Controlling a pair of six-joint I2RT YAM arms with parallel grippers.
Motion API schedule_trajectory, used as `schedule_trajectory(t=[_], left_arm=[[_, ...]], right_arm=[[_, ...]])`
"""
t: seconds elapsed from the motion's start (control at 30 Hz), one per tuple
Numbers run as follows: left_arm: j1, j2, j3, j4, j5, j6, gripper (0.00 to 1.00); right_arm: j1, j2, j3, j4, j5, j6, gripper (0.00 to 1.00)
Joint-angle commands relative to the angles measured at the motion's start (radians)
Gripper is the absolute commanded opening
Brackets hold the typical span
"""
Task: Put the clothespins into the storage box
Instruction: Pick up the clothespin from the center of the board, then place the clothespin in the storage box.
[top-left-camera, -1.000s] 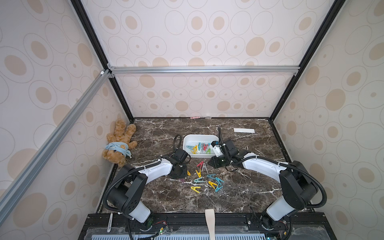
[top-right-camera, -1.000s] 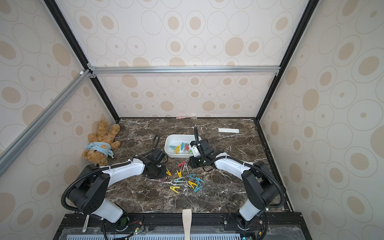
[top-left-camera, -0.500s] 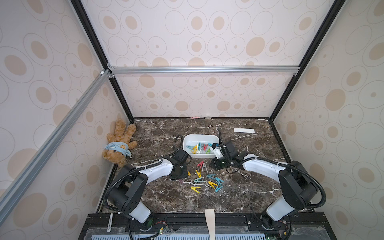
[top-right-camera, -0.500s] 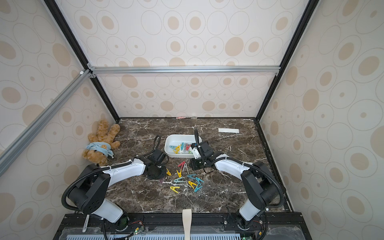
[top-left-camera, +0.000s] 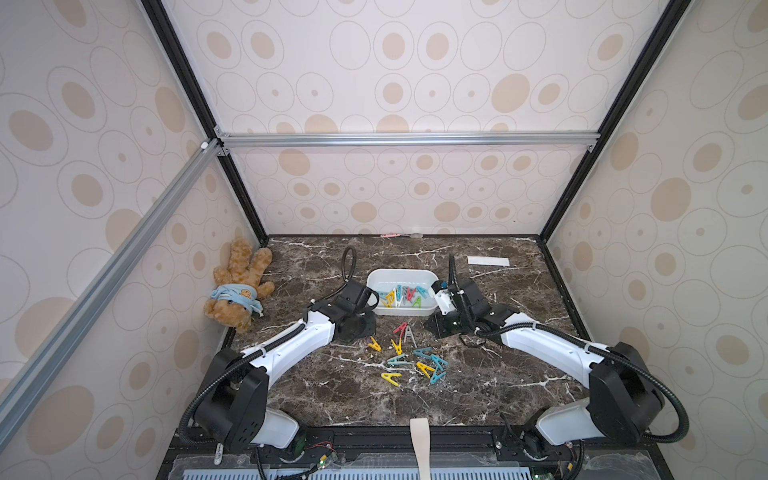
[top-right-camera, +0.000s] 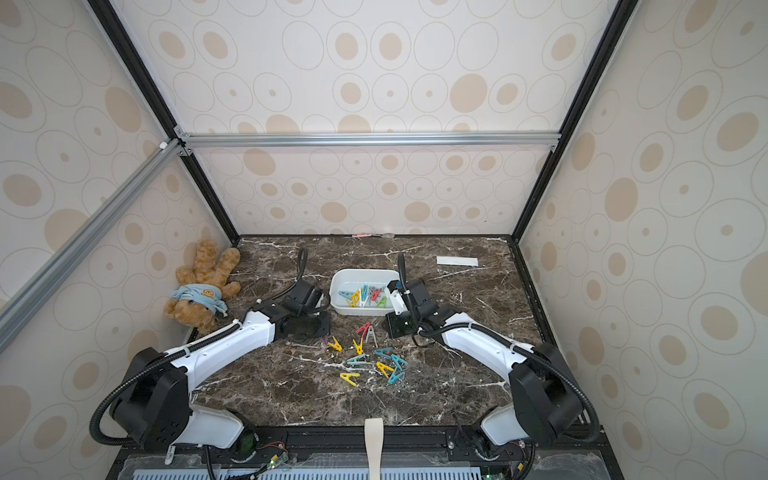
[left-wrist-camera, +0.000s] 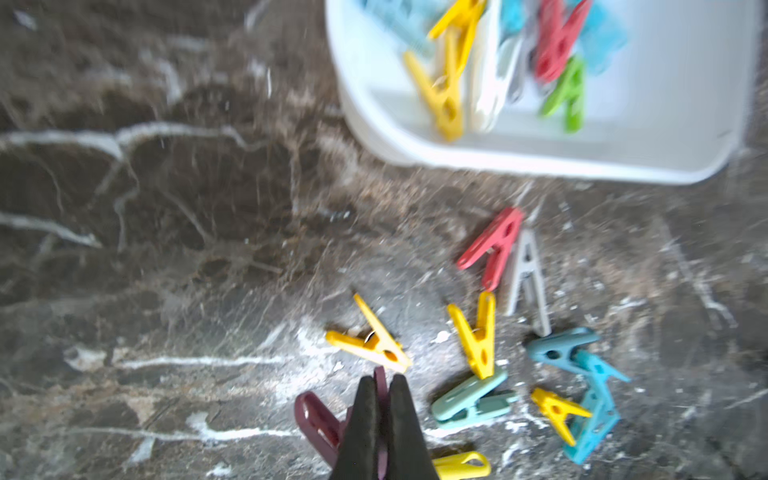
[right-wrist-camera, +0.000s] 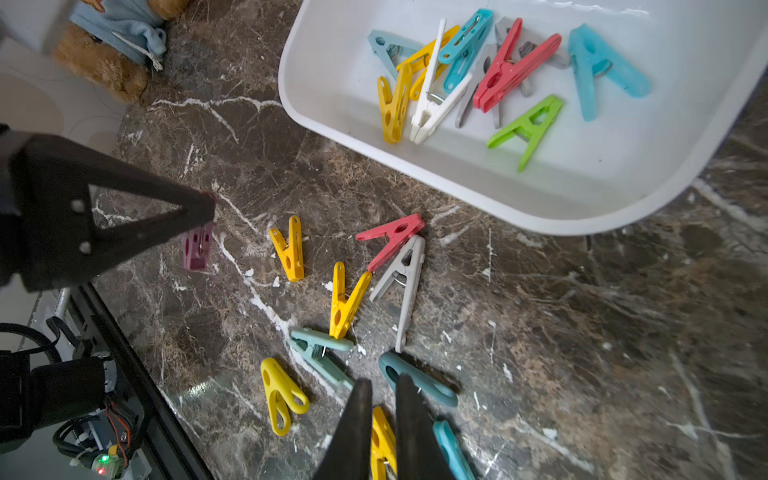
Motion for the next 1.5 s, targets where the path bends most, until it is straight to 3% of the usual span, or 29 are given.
schedule_trajectory(t=[0.0,0.3,0.67,0.9,1.03,1.13,1.47], left_arm=[[0.018,0.013,0.096,0.040,0.053,0.078,0.06],[0.039,0.288,0.332,0.208,0.056,0.157,0.06],[0.040,0.580,0.585,0.159,0.003,0.227,0.06],[0.040,0.626,0.603,0.167,0.003,0.218,0.10],[0.040,0.631,0.608,0.161,0.005,0.216,0.17],[0.040,0.620,0.600,0.168,0.006,0.213,0.25],[0.040,0.545,0.563,0.174,0.019,0.210,0.33]], right_arm=[[-0.001,-0.078,-0.049,-0.075,0.053,0.048,0.15],[0.002,-0.175,-0.012,-0.297,0.177,0.059,0.16],[0.002,-0.318,-0.092,-0.398,0.214,0.078,0.18],[0.002,-0.313,-0.120,-0.361,0.186,0.093,0.18],[0.003,-0.309,-0.119,-0.356,0.174,0.088,0.18],[0.003,-0.300,-0.114,-0.368,0.171,0.084,0.18],[0.013,-0.269,-0.121,-0.368,0.133,0.072,0.18]])
